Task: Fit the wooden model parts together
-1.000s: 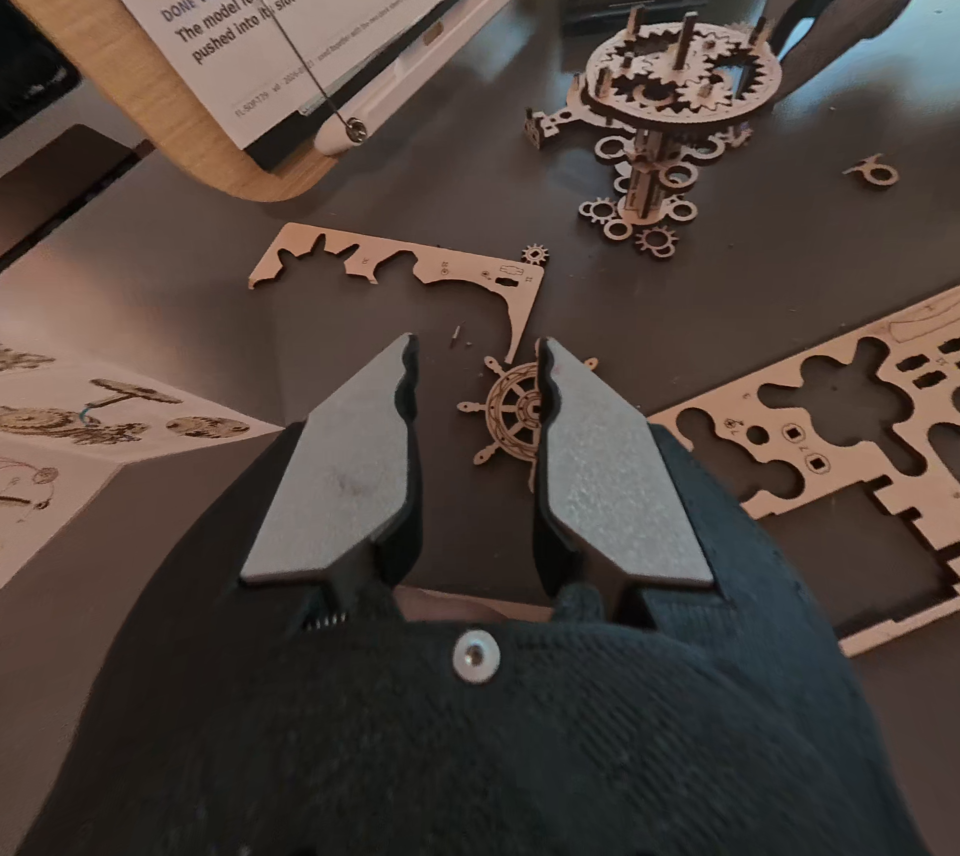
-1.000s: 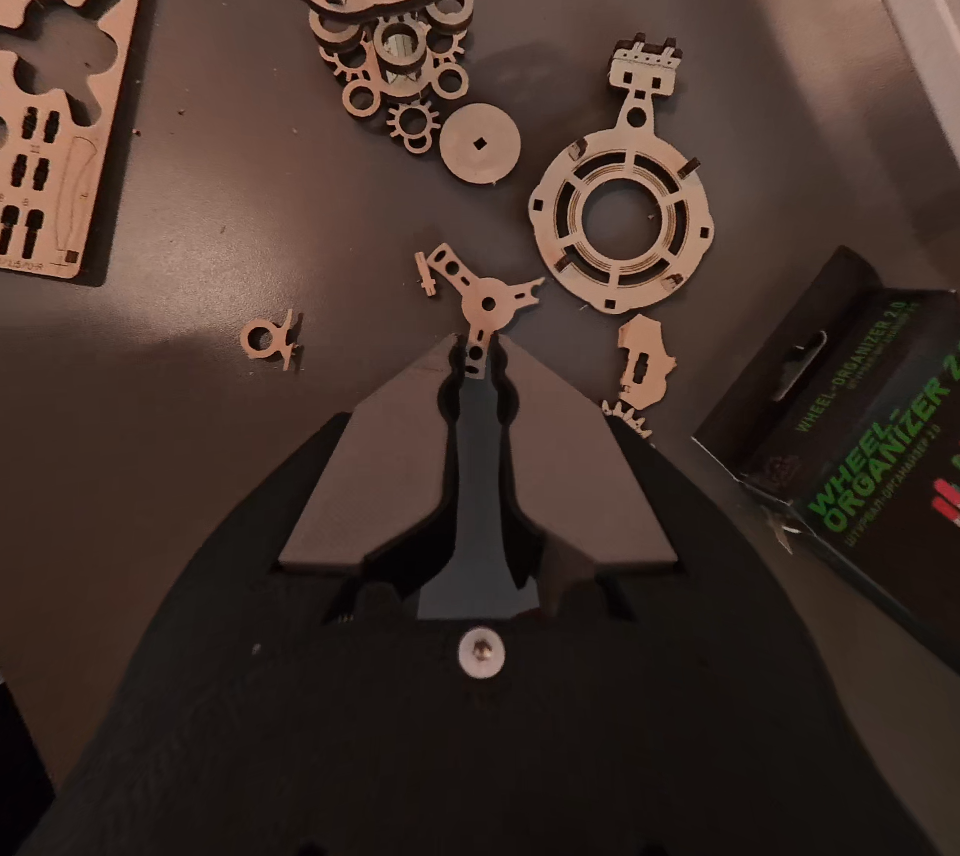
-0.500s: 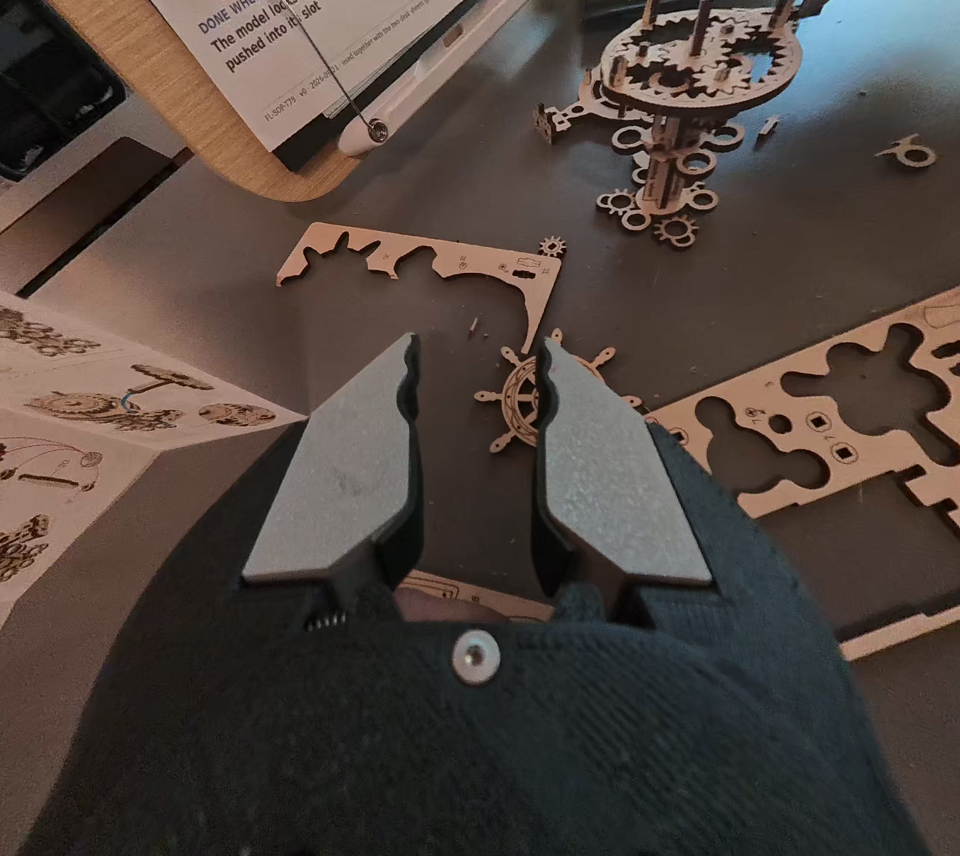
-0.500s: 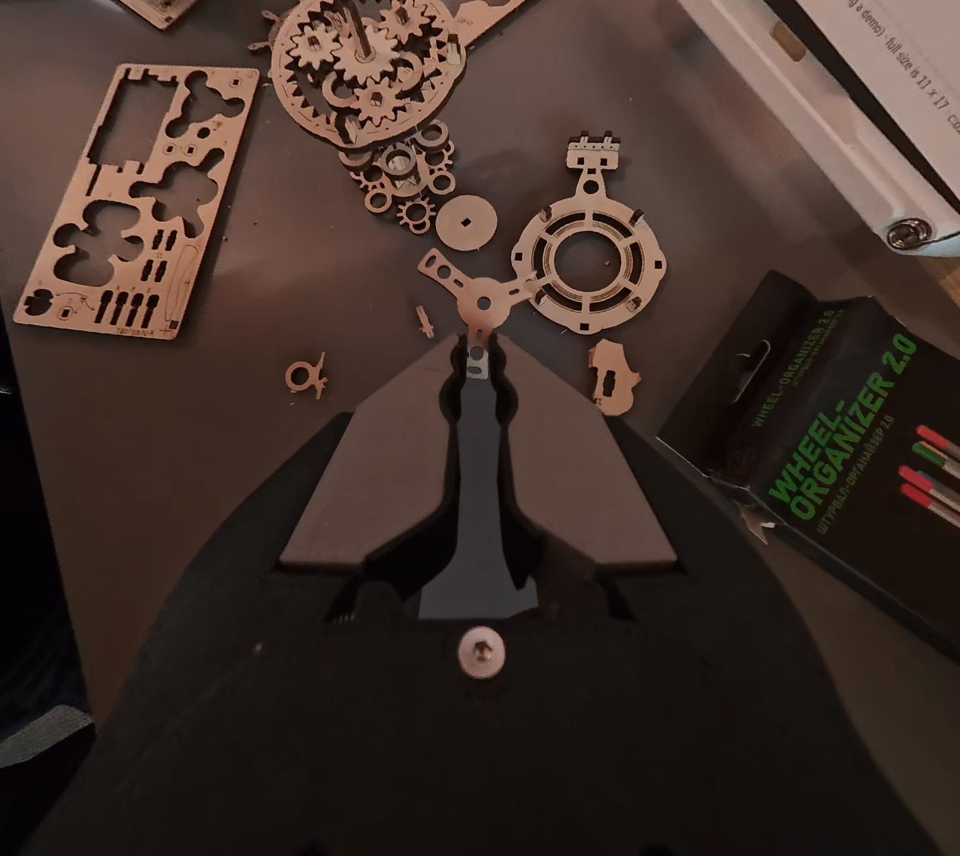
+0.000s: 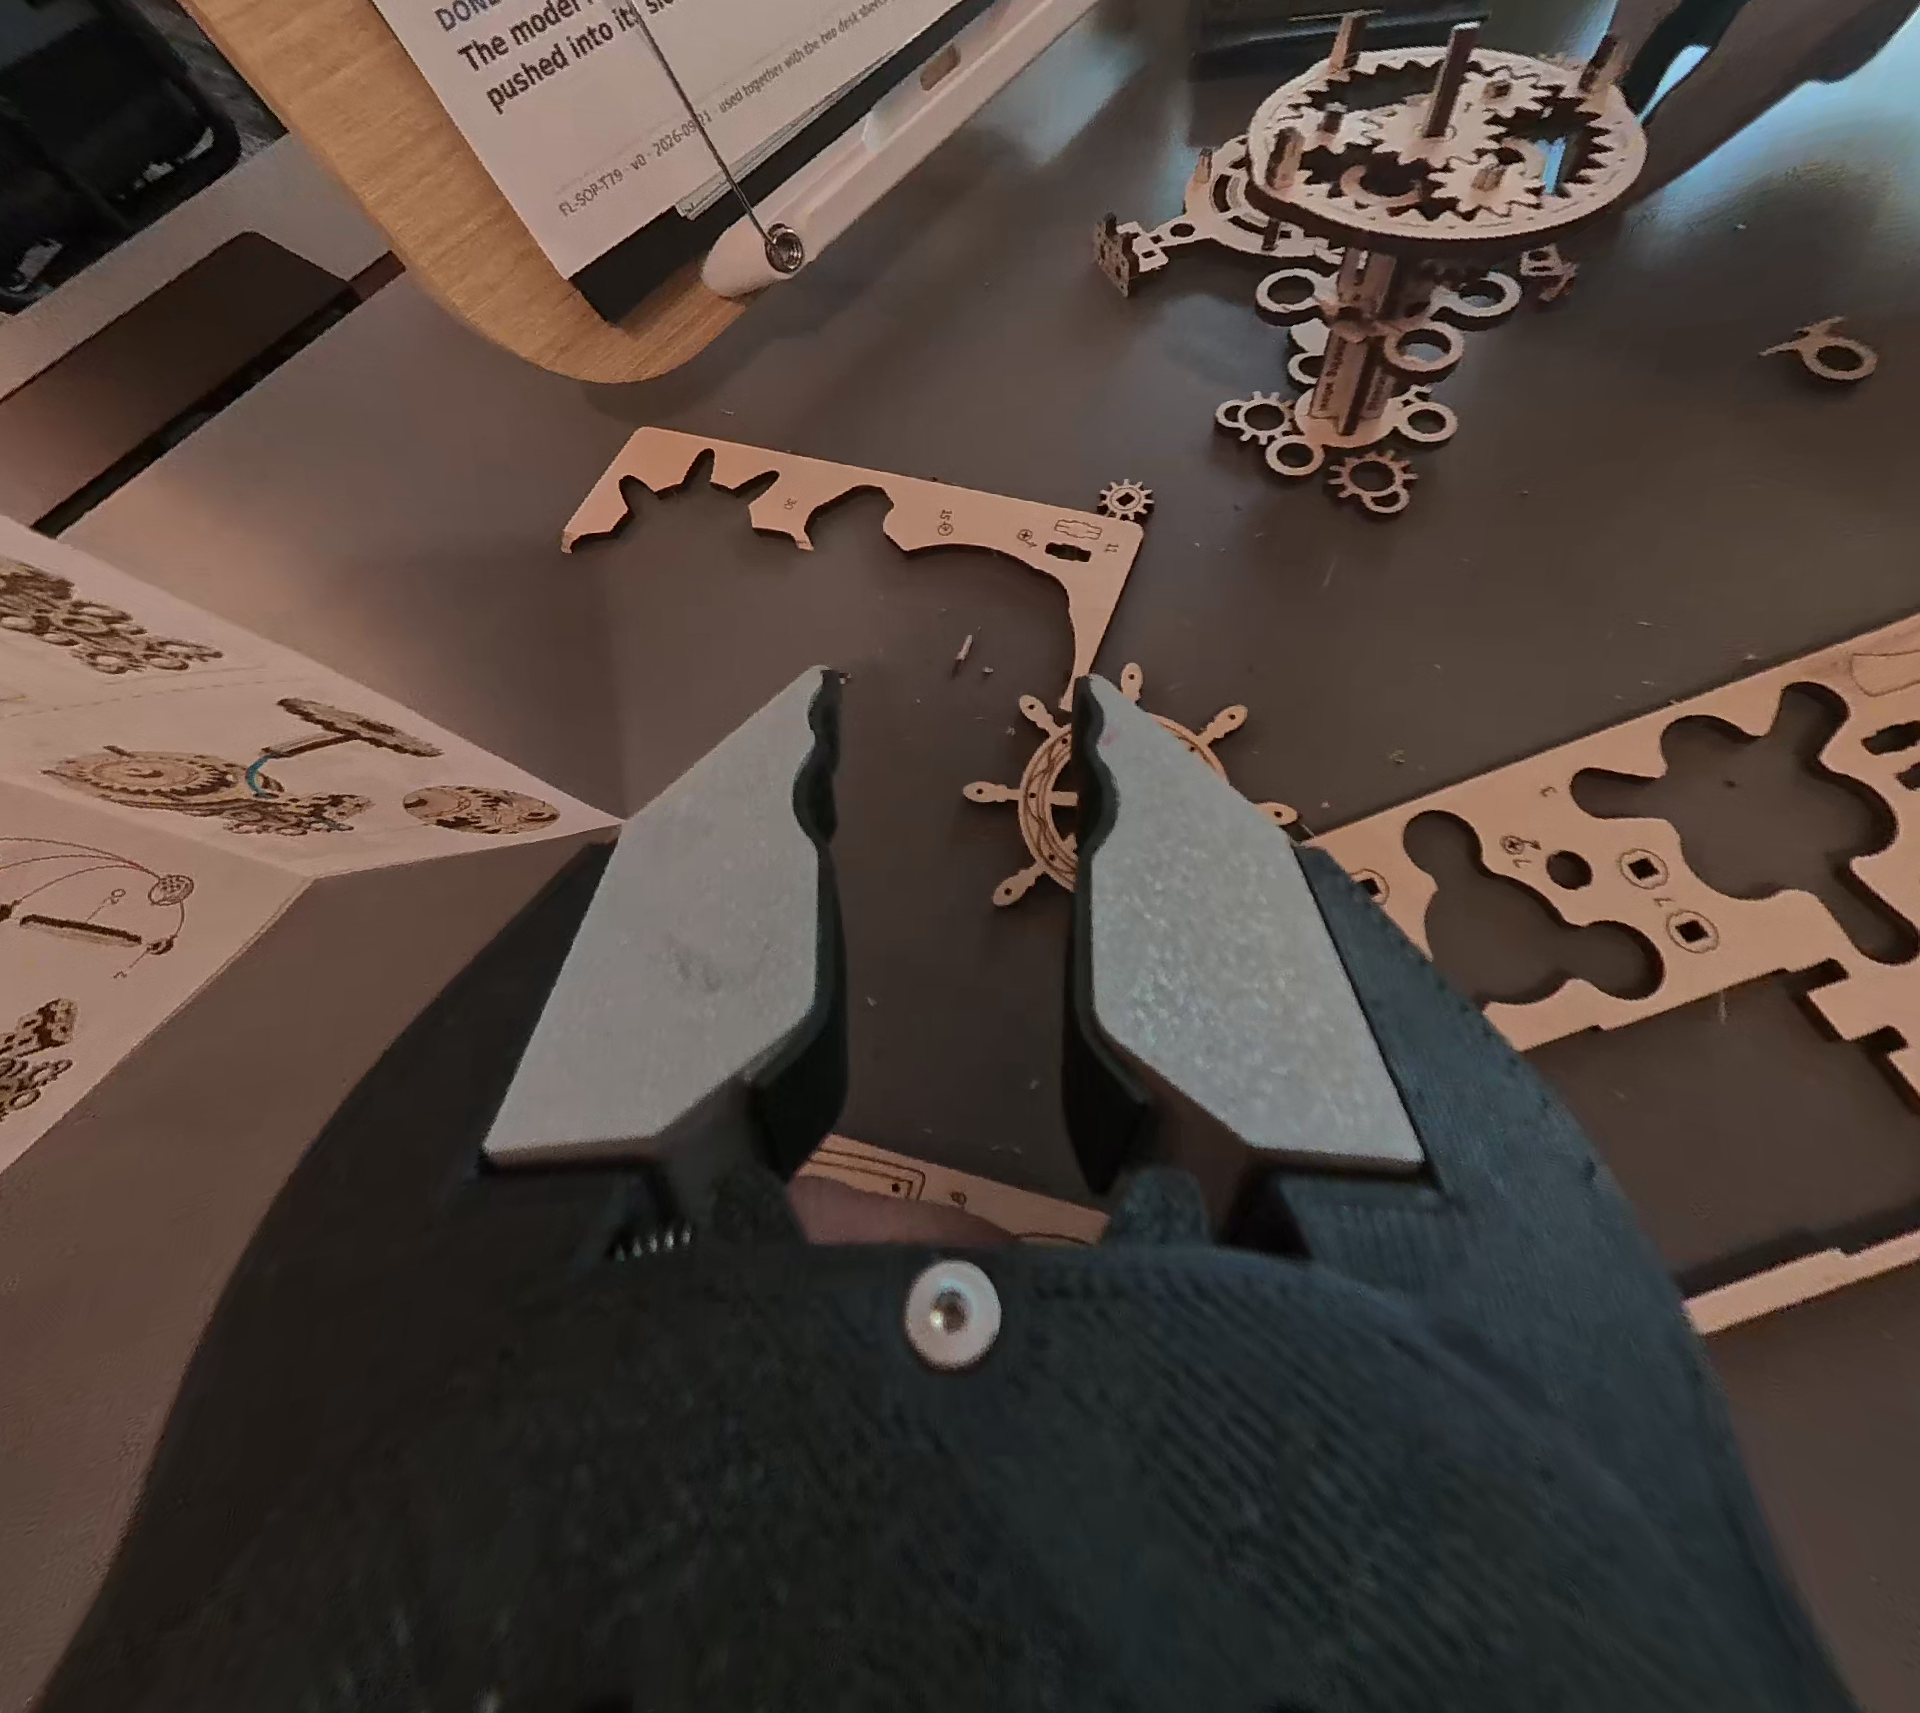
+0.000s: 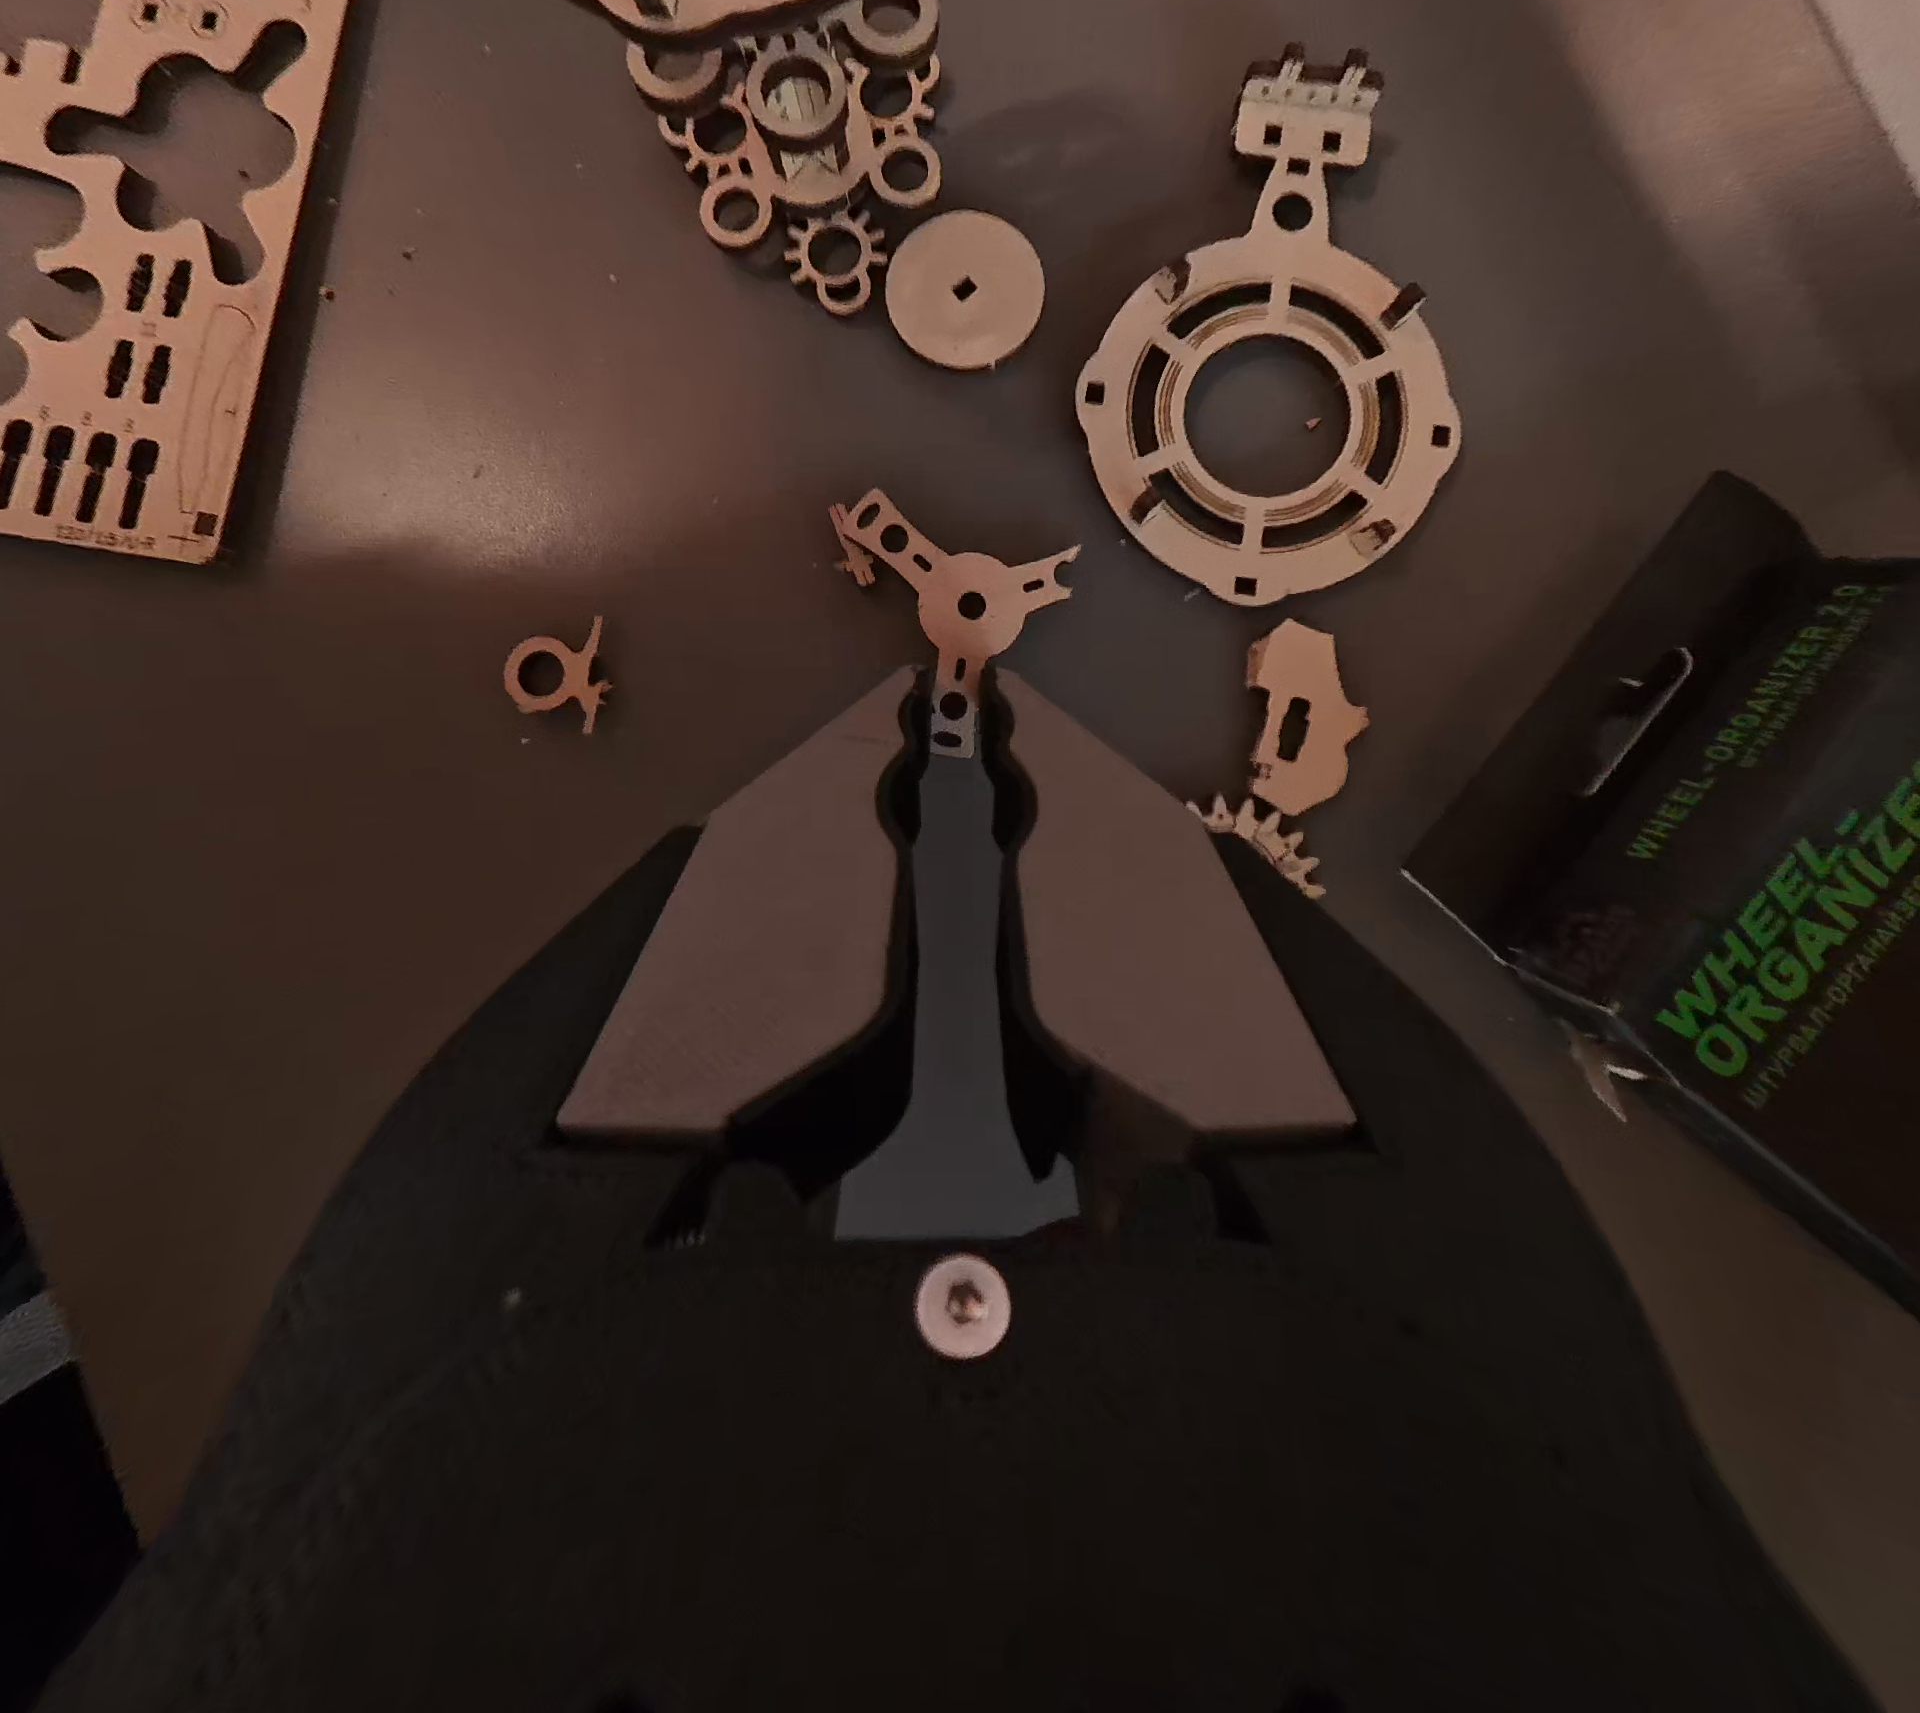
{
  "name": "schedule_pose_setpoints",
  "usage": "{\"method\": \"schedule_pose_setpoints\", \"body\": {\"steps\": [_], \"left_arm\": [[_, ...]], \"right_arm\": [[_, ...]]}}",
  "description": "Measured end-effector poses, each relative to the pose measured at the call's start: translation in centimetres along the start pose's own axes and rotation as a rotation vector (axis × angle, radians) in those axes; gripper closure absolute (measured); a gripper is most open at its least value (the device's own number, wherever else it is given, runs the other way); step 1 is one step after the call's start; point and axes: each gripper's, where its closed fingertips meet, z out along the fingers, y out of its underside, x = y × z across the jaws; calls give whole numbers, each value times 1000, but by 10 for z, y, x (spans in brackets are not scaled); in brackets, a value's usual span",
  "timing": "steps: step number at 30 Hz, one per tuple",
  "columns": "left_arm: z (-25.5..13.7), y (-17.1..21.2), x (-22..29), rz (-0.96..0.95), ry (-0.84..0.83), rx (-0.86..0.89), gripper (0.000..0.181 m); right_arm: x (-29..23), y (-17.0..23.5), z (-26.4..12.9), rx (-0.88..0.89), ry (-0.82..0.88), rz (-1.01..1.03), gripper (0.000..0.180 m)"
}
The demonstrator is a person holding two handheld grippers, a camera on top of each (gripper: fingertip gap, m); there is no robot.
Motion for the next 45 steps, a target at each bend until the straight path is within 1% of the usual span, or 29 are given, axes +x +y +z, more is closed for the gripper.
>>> {"method": "schedule_pose_setpoints", "body": {"steps": [3,5,10,11,13,17,19,22,25,29,33,37,45], "left_arm": [[0,0,0,0,-2,1,139],[0,0,-1,-5,-1,4,139],[-1,-1,-1,-9,2,8,139],[-1,-1,-1,-8,1,8,139],[-1,-1,0,-6,2,9,139],[-1,-1,-1,-9,3,12,139],[-2,-1,0,-8,5,13,139],[-1,-1,0,-4,8,8,139],[-1,-1,1,-1,8,7,139],[-2,-1,1,-6,9,13,139],[-2,-1,1,-5,13,15,139],[-2,-2,3,7,15,18,139],[-2,-1,7,37,18,11,139]], "right_arm": [[0,-1,1,0,5,0,173],[3,-1,0,1,19,1,165],[3,-3,-2,23,4,26,160],[4,0,0,7,17,23,162],[5,0,1,2,34,-3,174],[5,-2,1,-1,58,-31,174],[7,-11,-4,53,65,-18,174],[5,-40,-25,213,32,7,175],[3,-67,-42,268,29,-30,175],[-11,-100,-48,221,-26,-121,175],[-14,-117,-39,121,-41,-174,175],[-17,-122,-26,62,-36,-195,175],[-27,-119,-14,28,-38,-213,175]]}}
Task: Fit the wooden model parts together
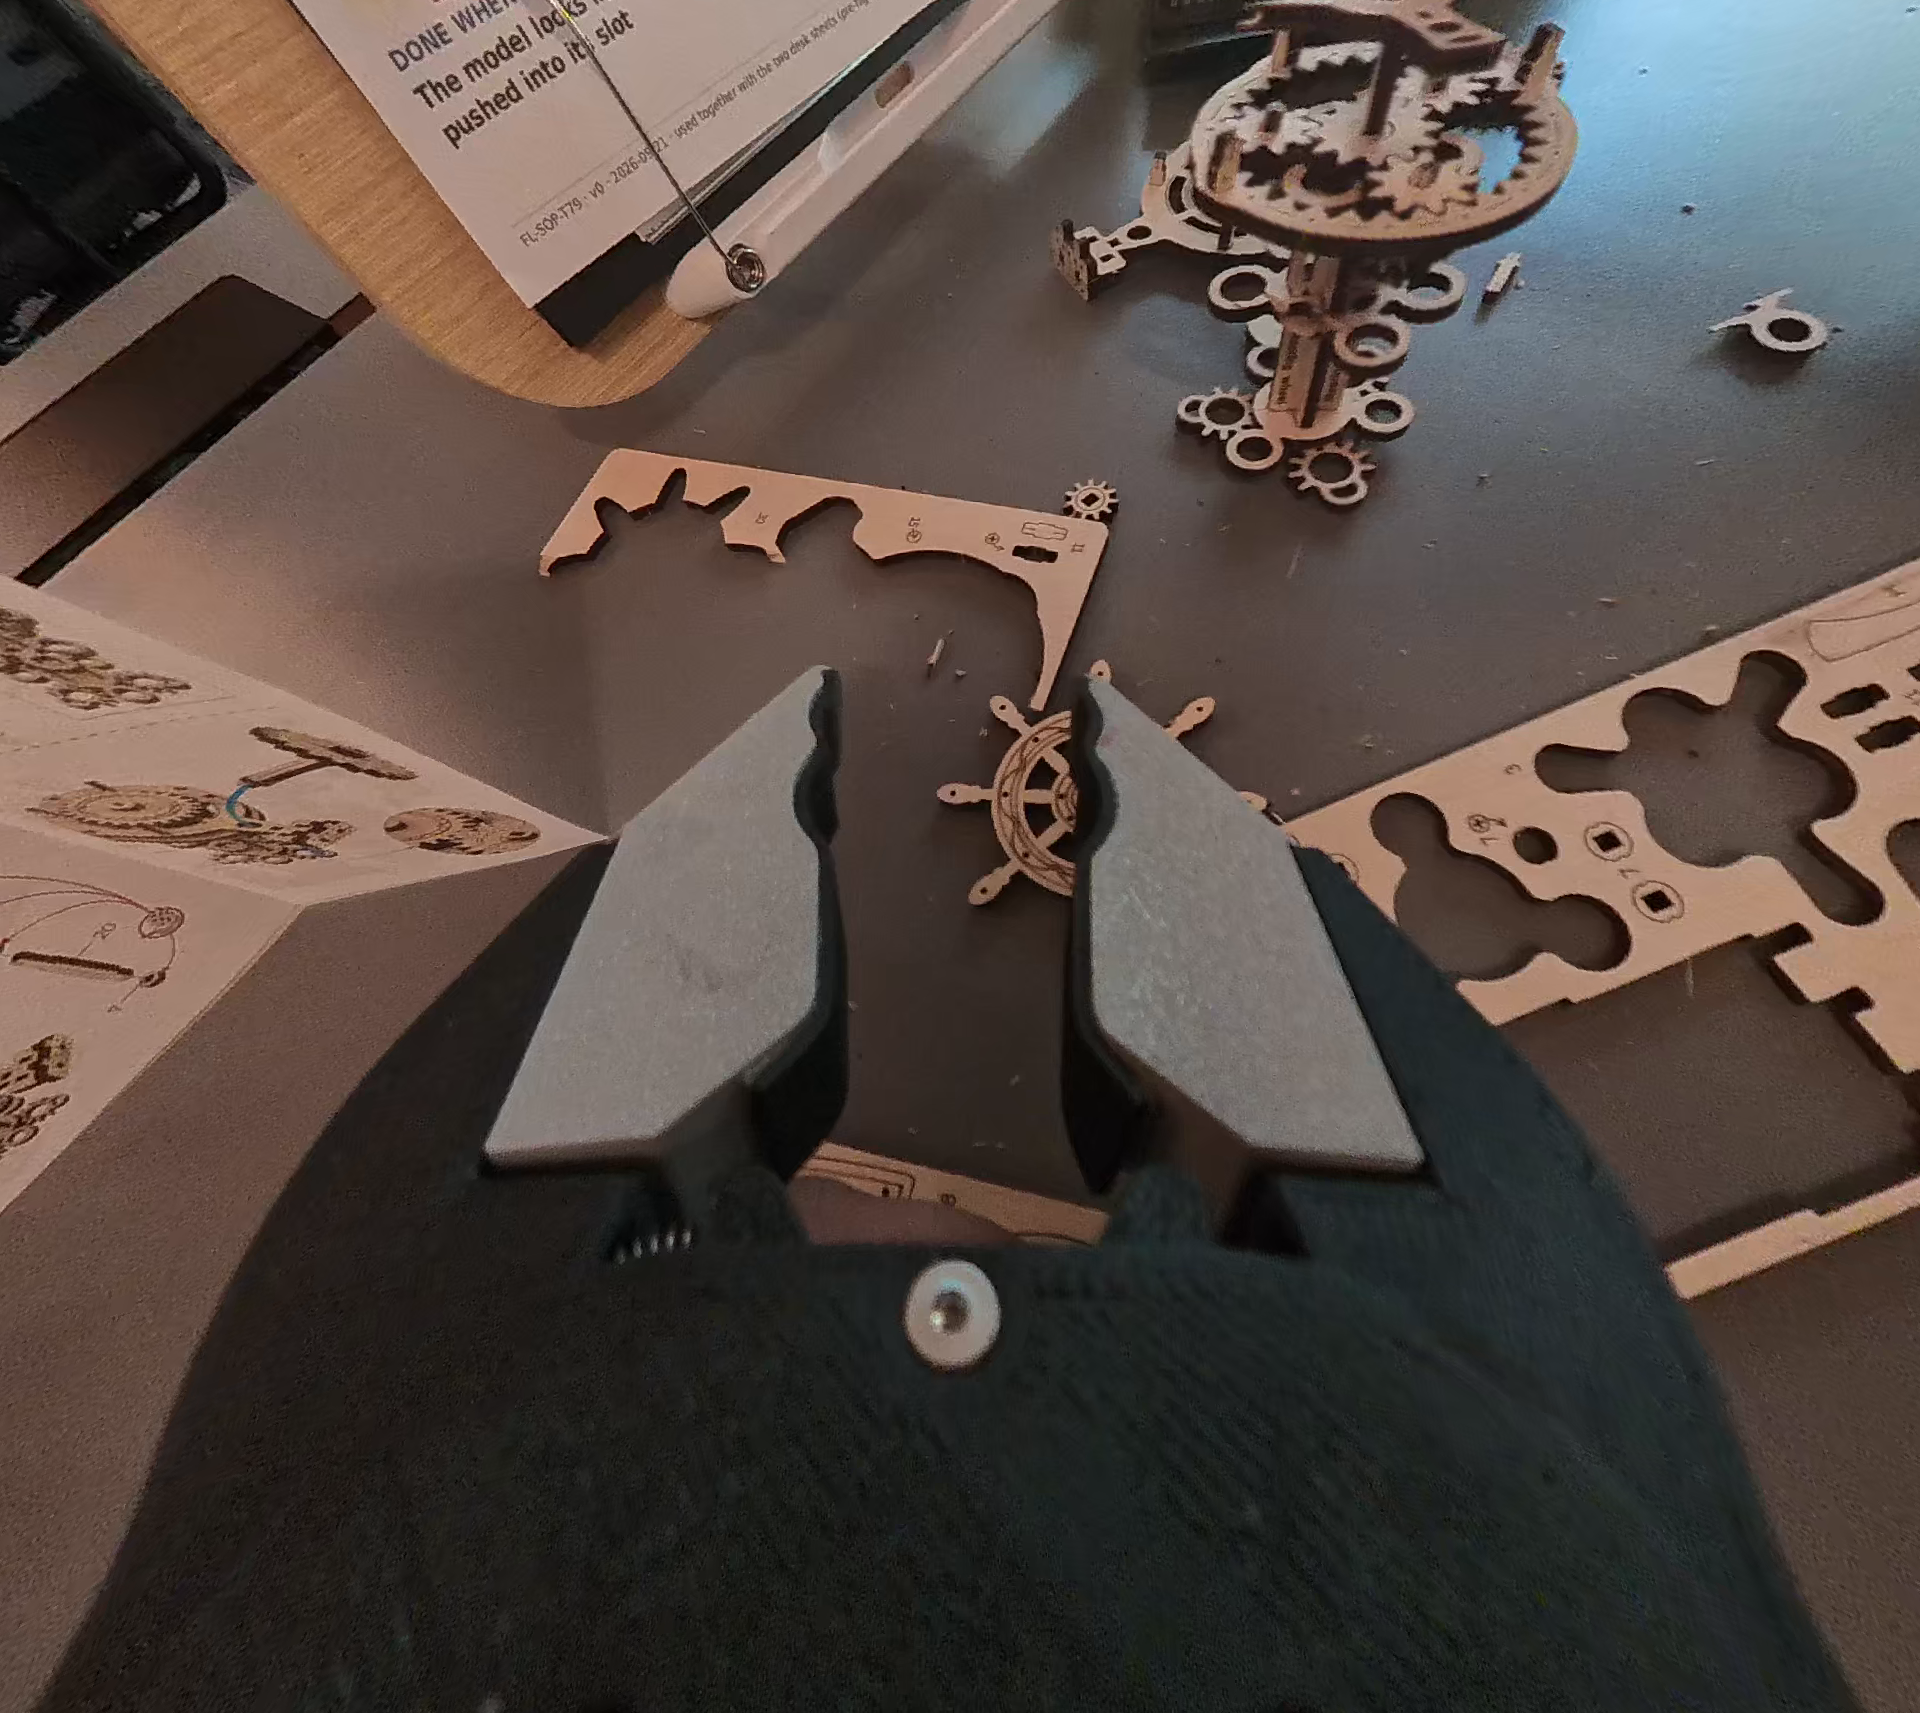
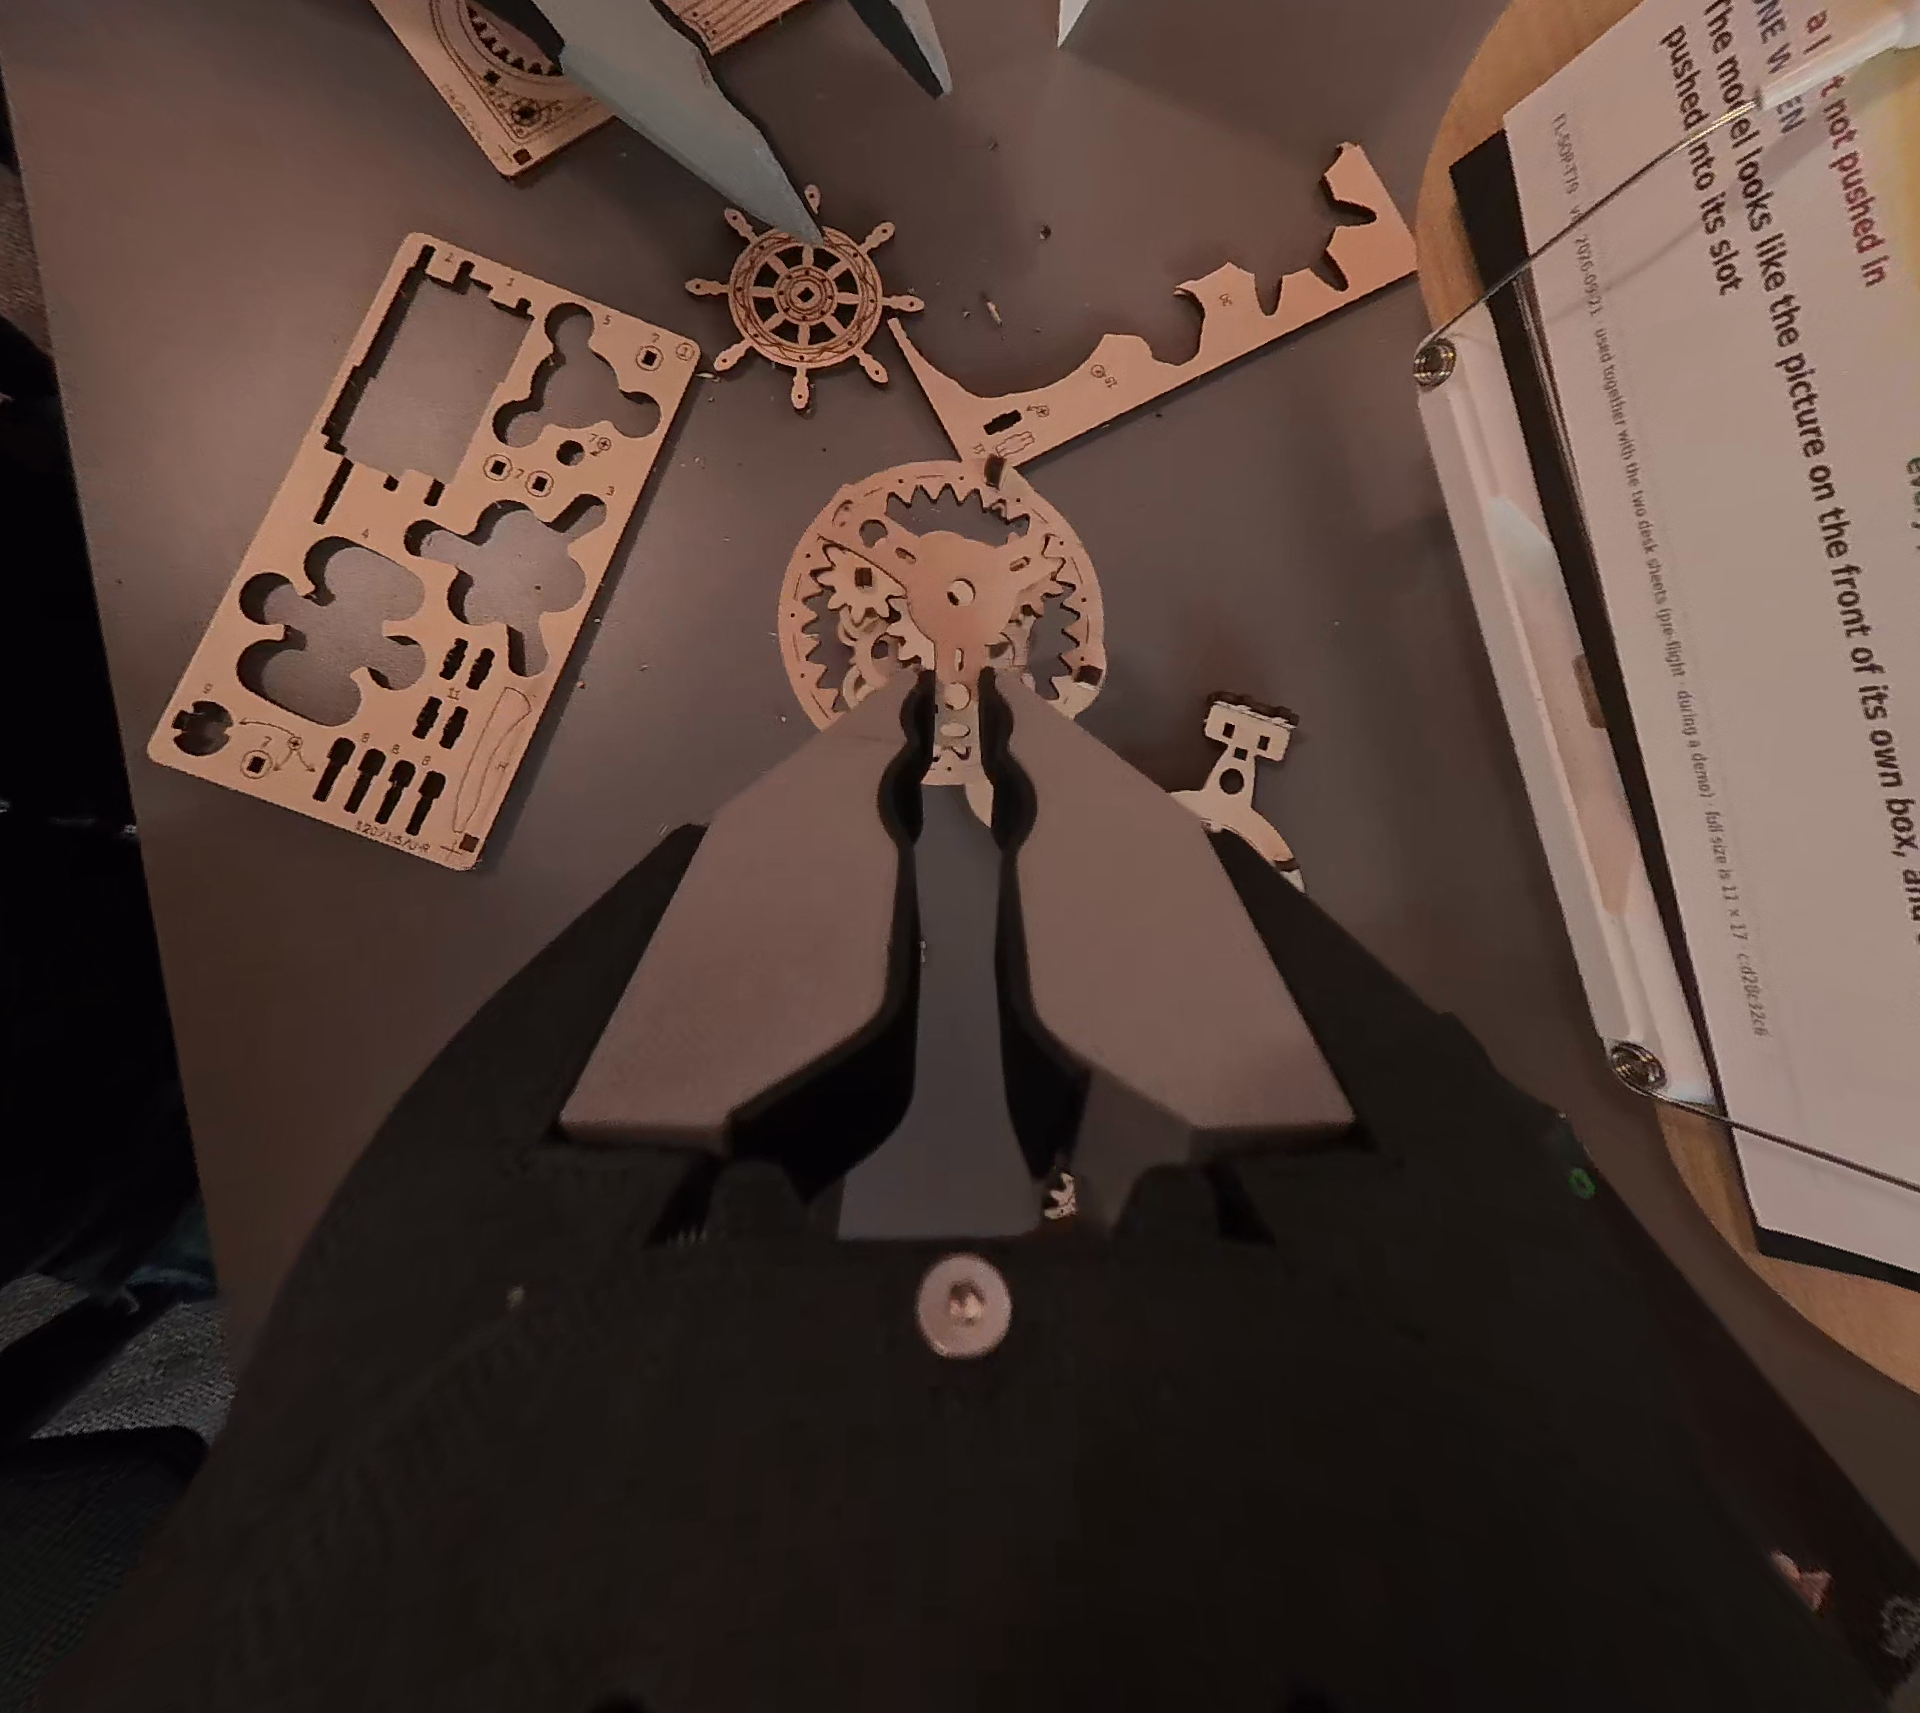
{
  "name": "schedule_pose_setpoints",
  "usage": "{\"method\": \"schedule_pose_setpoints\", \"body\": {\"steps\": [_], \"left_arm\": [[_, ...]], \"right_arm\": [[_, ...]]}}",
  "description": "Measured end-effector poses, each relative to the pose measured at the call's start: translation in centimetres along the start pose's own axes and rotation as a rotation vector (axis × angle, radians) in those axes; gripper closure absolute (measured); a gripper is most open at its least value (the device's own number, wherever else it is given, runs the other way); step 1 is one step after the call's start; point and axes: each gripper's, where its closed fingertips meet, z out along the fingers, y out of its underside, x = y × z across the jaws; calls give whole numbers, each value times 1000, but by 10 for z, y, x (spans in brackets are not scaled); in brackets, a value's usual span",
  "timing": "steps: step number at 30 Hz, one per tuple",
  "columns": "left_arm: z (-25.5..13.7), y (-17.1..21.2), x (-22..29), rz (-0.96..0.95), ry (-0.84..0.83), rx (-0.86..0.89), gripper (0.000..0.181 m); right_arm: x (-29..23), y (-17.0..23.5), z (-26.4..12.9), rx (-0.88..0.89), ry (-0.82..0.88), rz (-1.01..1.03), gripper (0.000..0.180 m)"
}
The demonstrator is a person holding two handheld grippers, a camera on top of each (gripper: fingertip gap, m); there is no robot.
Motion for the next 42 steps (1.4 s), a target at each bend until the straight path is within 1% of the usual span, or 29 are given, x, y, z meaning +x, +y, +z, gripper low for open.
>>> {"method": "schedule_pose_setpoints", "body": {"steps": [25,42], "left_arm": [[0,0,0,-3,1,4,139],[-1,-1,0,-2,1,6,139]], "right_arm": [[-1,8,3,-81,2,-28,174],[-2,9,4,-84,-9,-41,175]]}}
